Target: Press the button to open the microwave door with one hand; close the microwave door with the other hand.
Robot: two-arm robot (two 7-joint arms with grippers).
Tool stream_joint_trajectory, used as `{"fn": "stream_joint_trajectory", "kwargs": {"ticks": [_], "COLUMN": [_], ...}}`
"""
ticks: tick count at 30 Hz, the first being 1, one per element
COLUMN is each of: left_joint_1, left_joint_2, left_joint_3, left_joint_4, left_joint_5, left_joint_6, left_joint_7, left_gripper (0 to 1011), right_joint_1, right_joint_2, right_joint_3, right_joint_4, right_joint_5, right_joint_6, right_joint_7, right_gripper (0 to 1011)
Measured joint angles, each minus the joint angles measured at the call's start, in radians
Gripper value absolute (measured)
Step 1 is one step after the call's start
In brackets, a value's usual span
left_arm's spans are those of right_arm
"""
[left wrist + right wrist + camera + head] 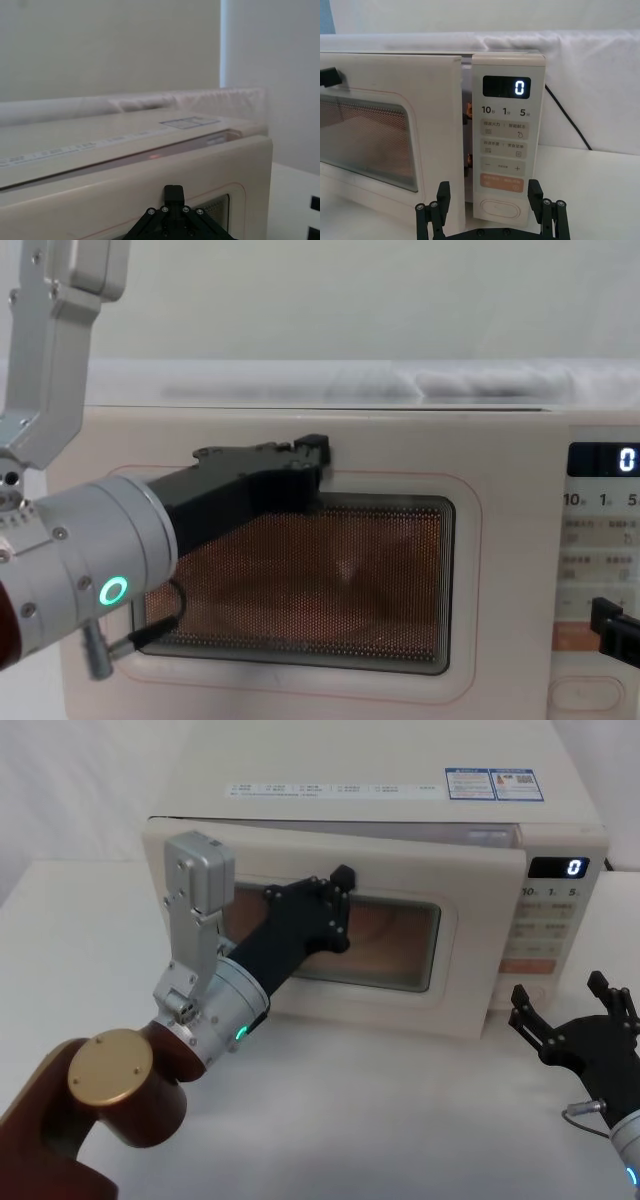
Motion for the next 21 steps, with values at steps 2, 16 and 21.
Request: {"fn": "stream_joint_trajectory", "kwargs": {"ticks": [2,16,21], "left_joint_1": [0.000,-0.027,-0.046], "left_joint_2": [-0.013,-0.043,-0.050], "left_joint_3": [-0.006,-0.002,0.008], "left_joint_4": [0.004,0.034,0.053], "left_joint_5": [0.007,0.038,0.047], "left_joint_6": [-0.007,0.001,0.005], "left_joint_7": [0.008,-0.015,-0.029], "left_gripper": [0,0,0], "right_joint_1": [0.000,0.000,0.000], "right_joint_2": [0.000,0.000,0.000], "right_joint_3": [0.000,0.000,0.000], "right_joint_4": [0.000,0.000,0.000], "right_joint_5": [0.000,0.000,0.000], "right_joint_6": [0.000,0.000,0.000], "right_joint_7": [0.000,0.000,0.000], "right_gripper": [1002,1002,1002]}}
